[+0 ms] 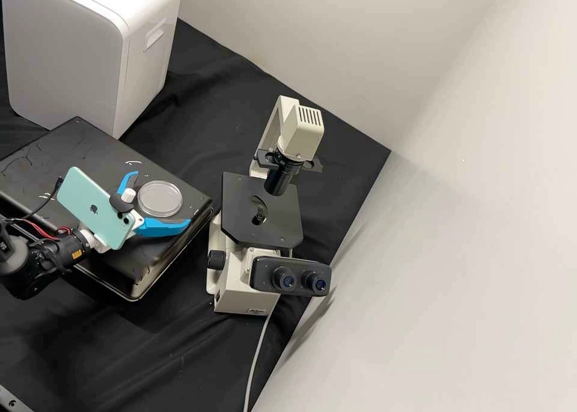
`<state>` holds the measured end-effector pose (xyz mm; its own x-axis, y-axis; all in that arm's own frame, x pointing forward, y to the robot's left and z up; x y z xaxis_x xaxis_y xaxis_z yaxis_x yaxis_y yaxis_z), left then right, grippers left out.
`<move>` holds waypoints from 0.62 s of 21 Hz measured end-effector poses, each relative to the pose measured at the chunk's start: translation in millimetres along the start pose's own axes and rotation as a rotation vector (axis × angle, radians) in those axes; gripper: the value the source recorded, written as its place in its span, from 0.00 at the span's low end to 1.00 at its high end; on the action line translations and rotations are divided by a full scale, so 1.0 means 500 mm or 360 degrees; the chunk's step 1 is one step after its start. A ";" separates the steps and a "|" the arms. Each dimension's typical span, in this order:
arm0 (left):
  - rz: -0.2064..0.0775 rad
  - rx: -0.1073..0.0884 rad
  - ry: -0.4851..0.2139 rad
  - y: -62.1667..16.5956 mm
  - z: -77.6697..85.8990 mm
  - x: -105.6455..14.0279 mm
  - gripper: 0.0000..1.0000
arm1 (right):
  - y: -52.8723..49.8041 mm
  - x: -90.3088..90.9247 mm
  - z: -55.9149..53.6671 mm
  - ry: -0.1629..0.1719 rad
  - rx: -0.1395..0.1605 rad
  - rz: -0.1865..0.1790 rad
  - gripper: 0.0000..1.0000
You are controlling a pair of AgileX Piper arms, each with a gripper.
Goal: Place the petri dish on the microscope
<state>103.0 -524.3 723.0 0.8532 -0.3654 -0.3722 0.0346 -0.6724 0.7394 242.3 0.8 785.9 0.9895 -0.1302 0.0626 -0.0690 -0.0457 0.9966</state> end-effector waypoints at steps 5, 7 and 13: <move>0.0000 0.0000 0.0000 0.000 0.000 0.000 1.00 | -0.008 -0.004 -0.013 0.0041 -0.0019 -0.0030 1.00; 0.0000 0.0000 0.0000 0.000 0.000 0.000 1.00 | -0.015 -0.005 -0.019 0.0061 -0.0027 -0.0057 1.00; 0.0000 0.0000 0.0000 0.000 0.000 0.000 1.00 | -0.030 -0.004 -0.010 0.0029 -0.0042 -0.0103 1.00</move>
<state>103.0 -524.3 723.0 0.8532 -0.3654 -0.3722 0.0346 -0.6724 0.7394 241.9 6.8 771.2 0.9940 -0.1097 -0.0012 -0.0019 -0.0274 0.9996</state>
